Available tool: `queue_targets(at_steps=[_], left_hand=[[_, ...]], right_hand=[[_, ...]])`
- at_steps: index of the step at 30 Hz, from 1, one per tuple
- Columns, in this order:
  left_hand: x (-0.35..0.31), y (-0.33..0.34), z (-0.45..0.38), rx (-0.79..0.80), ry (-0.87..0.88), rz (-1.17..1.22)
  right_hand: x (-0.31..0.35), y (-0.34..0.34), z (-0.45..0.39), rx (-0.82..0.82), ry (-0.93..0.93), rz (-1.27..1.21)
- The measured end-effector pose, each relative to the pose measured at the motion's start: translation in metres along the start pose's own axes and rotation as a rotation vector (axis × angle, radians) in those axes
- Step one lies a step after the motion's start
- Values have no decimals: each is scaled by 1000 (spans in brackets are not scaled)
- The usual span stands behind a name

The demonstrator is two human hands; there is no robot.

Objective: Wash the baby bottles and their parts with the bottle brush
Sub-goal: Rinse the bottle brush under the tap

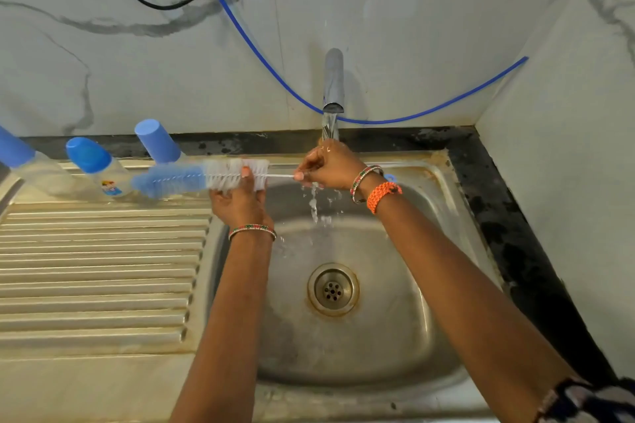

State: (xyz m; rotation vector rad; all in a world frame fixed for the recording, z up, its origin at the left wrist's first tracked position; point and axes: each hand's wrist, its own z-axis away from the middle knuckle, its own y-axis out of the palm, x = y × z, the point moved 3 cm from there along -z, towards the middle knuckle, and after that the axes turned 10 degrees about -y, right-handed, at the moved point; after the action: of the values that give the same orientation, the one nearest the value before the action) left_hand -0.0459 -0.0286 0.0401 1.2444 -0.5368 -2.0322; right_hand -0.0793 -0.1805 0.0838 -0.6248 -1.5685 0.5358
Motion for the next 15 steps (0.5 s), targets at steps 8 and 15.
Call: queue_targets(at_steps=[8,15], left_hand=[[-31,-57,-2,-295,181,189],[-34,-78,2,-362,171,212]], right_hand=[[-19,5,13,66,-21,314],[-19,16,12,-58,-39,-44]])
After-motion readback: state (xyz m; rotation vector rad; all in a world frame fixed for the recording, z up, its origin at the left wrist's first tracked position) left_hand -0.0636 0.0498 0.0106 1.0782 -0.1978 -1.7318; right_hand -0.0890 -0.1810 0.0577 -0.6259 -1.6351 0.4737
